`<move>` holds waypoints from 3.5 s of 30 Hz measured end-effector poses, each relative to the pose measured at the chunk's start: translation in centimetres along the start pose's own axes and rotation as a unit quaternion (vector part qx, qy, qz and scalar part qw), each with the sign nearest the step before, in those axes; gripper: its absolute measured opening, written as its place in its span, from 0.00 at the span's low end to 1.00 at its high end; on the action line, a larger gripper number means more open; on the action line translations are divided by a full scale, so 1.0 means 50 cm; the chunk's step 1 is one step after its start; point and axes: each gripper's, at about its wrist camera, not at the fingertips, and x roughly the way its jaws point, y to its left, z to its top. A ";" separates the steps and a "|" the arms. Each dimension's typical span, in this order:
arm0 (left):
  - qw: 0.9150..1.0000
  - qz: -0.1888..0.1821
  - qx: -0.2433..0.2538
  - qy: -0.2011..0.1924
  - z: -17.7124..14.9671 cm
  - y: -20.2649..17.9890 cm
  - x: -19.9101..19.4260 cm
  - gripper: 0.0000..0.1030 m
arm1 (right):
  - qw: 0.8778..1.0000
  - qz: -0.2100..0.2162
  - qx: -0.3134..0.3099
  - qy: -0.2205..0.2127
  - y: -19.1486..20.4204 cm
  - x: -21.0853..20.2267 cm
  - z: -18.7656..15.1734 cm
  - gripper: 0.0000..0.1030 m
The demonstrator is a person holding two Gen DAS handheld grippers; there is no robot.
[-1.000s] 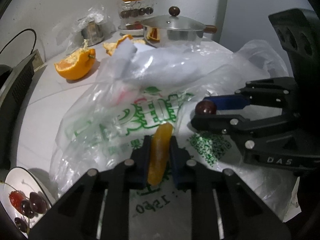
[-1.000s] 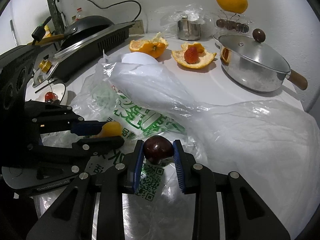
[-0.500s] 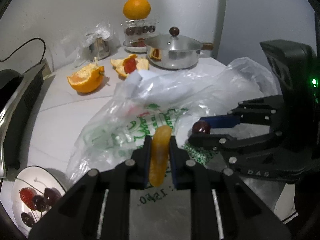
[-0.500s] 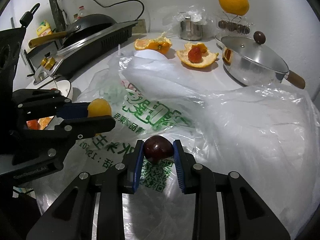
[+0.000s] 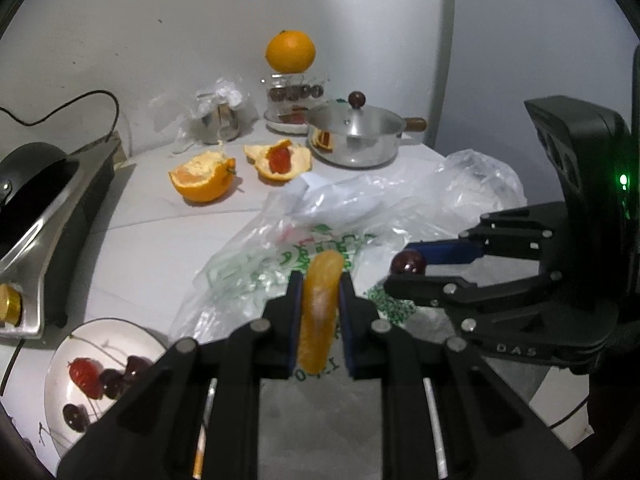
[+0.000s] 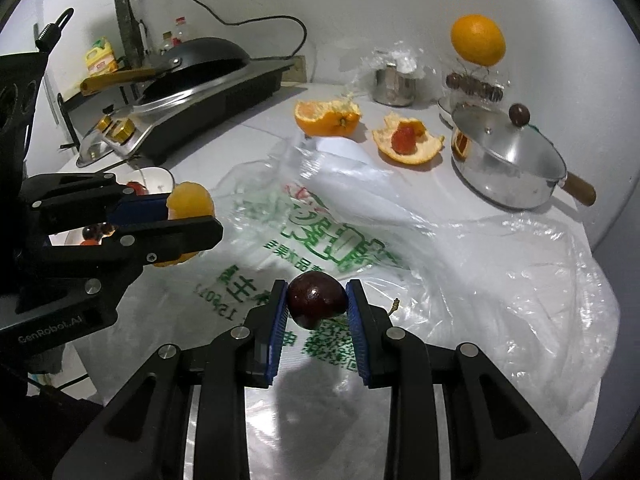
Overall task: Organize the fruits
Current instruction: 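Carry the held cherry and mandarin segment from the bag over the white plate, then open the left tool to drop the mandarin segment while the right tool releases its cherry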
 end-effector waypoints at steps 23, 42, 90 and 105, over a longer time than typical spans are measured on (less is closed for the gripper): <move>0.998 0.038 -0.024 -0.046 -0.065 0.077 -0.165 0.16 | 0.998 -0.009 -0.051 -0.031 0.147 -0.072 0.038 0.30; 0.994 0.079 -0.071 -0.035 -0.164 0.213 -0.227 0.16 | 0.996 0.010 -0.084 -0.023 0.266 -0.037 0.063 0.30; 0.993 0.059 -0.104 0.023 -0.164 0.306 -0.067 0.29 | 0.993 0.044 -0.110 0.010 0.326 0.093 0.130 0.30; 0.986 0.094 -0.136 -0.018 -0.188 0.361 -0.161 0.68 | 0.992 0.052 -0.115 0.030 0.368 0.141 0.136 0.30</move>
